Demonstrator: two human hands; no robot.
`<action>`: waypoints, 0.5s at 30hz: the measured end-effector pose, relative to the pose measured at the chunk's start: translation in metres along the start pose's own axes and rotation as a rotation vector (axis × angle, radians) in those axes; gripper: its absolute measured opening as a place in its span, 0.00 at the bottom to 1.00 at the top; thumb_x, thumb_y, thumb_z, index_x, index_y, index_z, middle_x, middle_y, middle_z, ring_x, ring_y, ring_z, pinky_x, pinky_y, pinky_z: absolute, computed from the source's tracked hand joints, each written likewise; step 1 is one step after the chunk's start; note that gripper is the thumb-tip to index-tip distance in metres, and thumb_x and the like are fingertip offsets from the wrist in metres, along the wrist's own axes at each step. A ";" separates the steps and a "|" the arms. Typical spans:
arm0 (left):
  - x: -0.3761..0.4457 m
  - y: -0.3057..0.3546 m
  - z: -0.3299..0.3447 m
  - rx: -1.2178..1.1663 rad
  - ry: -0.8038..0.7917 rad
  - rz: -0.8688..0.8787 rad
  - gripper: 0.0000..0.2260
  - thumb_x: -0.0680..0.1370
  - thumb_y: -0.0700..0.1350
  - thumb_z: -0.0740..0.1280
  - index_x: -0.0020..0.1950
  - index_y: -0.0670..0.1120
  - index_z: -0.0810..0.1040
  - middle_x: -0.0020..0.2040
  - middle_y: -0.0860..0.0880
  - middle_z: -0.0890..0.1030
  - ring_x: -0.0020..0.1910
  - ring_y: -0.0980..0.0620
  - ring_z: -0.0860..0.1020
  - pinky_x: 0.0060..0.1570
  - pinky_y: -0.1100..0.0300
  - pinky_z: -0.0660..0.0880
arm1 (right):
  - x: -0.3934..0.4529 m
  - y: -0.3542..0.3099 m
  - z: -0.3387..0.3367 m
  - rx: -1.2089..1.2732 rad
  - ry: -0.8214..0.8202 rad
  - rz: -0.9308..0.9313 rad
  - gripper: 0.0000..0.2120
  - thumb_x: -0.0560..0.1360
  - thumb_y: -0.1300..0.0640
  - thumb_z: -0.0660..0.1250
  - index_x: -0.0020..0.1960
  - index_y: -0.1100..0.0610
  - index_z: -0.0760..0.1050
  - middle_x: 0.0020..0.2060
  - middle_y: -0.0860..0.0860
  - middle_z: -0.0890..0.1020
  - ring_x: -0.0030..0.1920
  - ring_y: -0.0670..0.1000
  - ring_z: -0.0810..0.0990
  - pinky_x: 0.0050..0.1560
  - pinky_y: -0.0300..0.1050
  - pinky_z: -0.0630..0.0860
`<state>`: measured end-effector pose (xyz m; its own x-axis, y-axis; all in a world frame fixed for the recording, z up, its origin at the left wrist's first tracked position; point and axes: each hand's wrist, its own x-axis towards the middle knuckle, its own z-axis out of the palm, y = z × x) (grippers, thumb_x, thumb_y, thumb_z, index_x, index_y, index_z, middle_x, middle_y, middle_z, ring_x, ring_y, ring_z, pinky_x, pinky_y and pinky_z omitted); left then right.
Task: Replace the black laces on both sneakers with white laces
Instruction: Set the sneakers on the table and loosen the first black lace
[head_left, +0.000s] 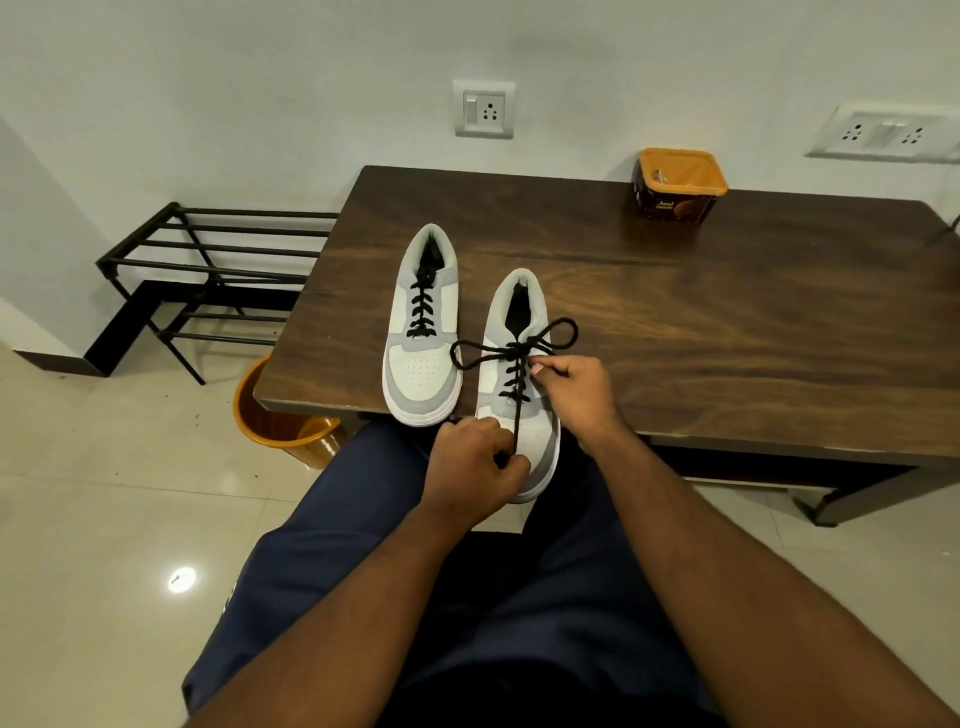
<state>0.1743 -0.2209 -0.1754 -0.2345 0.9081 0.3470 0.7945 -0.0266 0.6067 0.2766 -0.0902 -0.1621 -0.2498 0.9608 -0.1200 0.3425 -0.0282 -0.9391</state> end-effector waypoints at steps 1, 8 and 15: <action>0.001 -0.003 -0.001 0.006 -0.007 0.032 0.10 0.66 0.49 0.61 0.26 0.48 0.64 0.26 0.53 0.68 0.29 0.52 0.66 0.33 0.56 0.64 | -0.001 -0.001 0.000 0.076 0.001 0.036 0.07 0.77 0.60 0.68 0.51 0.57 0.84 0.43 0.50 0.86 0.45 0.48 0.84 0.52 0.48 0.81; 0.000 -0.012 0.004 -0.167 -0.116 0.078 0.10 0.68 0.48 0.63 0.29 0.45 0.71 0.33 0.54 0.71 0.35 0.54 0.68 0.37 0.57 0.67 | 0.009 -0.020 -0.003 0.280 0.005 0.075 0.10 0.77 0.62 0.68 0.57 0.62 0.79 0.38 0.53 0.82 0.33 0.47 0.76 0.30 0.37 0.72; 0.051 0.006 0.007 -0.335 0.088 -0.424 0.14 0.76 0.52 0.70 0.37 0.44 0.77 0.37 0.48 0.77 0.38 0.53 0.75 0.40 0.59 0.71 | 0.030 -0.031 -0.009 0.039 -0.003 -0.069 0.21 0.74 0.70 0.67 0.65 0.57 0.75 0.43 0.49 0.80 0.41 0.47 0.80 0.41 0.44 0.80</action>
<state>0.1710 -0.1718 -0.1593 -0.5534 0.8298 0.0722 0.4016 0.1899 0.8959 0.2668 -0.0577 -0.1339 -0.2744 0.9600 -0.0557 0.2888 0.0270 -0.9570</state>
